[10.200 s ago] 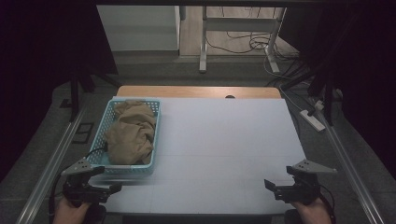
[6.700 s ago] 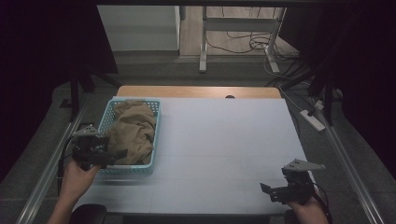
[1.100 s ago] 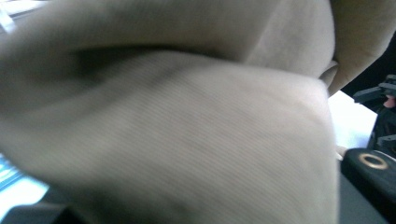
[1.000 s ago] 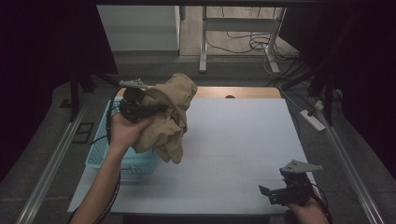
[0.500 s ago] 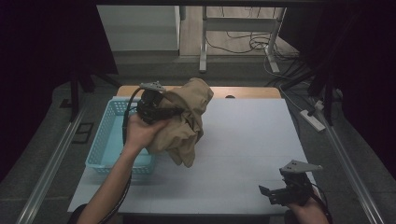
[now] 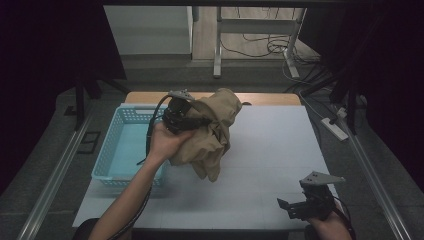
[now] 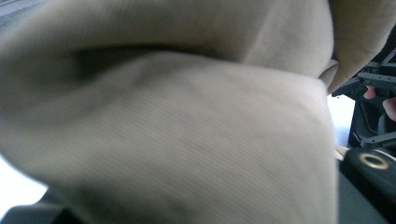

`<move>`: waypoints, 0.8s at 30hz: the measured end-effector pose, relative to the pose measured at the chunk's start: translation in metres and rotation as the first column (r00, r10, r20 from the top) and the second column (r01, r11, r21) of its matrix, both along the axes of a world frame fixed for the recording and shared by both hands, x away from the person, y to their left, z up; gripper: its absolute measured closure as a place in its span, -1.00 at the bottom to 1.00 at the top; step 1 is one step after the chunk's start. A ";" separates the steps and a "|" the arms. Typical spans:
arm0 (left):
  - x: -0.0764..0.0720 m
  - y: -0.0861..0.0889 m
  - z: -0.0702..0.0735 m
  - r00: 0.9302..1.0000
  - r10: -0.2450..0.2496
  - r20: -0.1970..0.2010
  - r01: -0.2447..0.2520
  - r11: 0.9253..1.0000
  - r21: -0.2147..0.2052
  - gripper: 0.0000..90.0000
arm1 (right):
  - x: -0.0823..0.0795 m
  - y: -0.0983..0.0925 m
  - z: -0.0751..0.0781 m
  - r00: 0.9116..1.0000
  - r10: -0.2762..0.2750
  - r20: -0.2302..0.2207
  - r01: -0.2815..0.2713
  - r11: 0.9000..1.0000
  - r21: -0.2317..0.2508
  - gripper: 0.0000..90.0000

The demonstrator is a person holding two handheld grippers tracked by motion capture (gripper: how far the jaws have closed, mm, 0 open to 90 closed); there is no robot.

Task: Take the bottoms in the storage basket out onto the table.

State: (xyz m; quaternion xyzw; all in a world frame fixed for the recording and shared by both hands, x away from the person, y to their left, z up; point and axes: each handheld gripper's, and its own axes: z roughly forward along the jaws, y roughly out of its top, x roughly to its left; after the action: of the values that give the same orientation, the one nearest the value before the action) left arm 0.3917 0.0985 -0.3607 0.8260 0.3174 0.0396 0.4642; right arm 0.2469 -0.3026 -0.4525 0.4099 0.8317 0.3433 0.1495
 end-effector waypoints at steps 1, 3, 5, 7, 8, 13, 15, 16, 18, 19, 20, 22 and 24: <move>0.001 -0.002 -0.001 1.000 -0.002 -0.002 0.002 1.000 0.001 0.70 | 0.000 0.000 0.000 1.000 -0.002 -0.001 0.002 1.000 -0.001 -1.00; 0.004 -0.006 -0.002 1.000 -0.007 -0.007 0.007 1.000 0.006 0.70 | 0.000 0.000 0.000 1.000 -0.004 -0.002 0.004 1.000 0.000 -1.00; 0.006 -0.010 -0.003 1.000 -0.008 -0.012 0.008 1.000 0.004 0.70 | 0.000 0.000 0.000 1.000 -0.004 -0.002 0.004 1.000 0.001 -1.00; 0.008 -0.014 -0.004 1.000 -0.009 -0.015 0.009 1.000 0.003 0.70 | 0.000 -0.001 0.000 1.000 -0.004 0.000 0.004 1.000 0.003 -1.00; 0.009 -0.015 -0.004 1.000 -0.008 -0.016 0.008 1.000 0.002 0.70 | 0.000 -0.001 0.000 1.000 -0.003 0.001 0.003 1.000 0.004 -1.00; 0.016 -0.028 -0.005 1.000 -0.016 -0.020 0.016 1.000 0.009 0.70 | 0.000 -0.001 0.000 1.000 -0.004 0.000 0.004 1.000 0.008 -1.00; 0.018 -0.033 -0.004 1.000 -0.019 -0.018 0.019 1.000 0.013 0.70 | 0.000 -0.001 0.000 1.000 -0.003 0.001 0.003 1.000 0.009 -1.00; 0.019 -0.036 -0.004 1.000 -0.020 -0.020 0.021 1.000 0.013 0.71 | 0.000 -0.001 0.000 1.000 -0.002 0.001 0.002 1.000 0.009 -1.00; 0.022 -0.041 -0.004 1.000 -0.024 -0.020 0.025 1.000 0.016 0.70 | 0.000 -0.001 0.000 1.000 -0.002 0.002 0.002 1.000 0.009 -1.00; 0.023 -0.045 -0.004 0.999 -0.029 -0.020 0.029 0.999 0.021 0.70 | 0.000 -0.001 0.000 1.000 -0.003 0.002 0.003 1.000 0.010 -1.00; 0.024 -0.047 -0.004 0.999 -0.030 -0.020 0.030 0.999 0.022 0.71 | 0.000 -0.001 0.000 1.000 -0.003 0.001 0.003 1.000 0.010 -1.00; 0.026 -0.054 -0.005 0.999 -0.037 -0.022 0.037 0.999 0.026 0.70 | 0.000 -0.001 0.000 1.000 -0.001 0.001 0.001 1.000 0.010 -1.00; 0.028 -0.062 -0.005 0.999 -0.045 -0.024 0.046 0.999 0.028 0.70 | 0.000 -0.001 0.000 1.000 -0.001 0.002 0.001 1.000 0.011 -1.00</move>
State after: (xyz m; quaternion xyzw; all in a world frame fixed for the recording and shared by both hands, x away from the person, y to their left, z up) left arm 0.4195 0.0368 -0.3658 0.8399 0.3032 0.0240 0.4495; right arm 0.2469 -0.3040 -0.4524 0.4110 0.8294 0.3481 0.1482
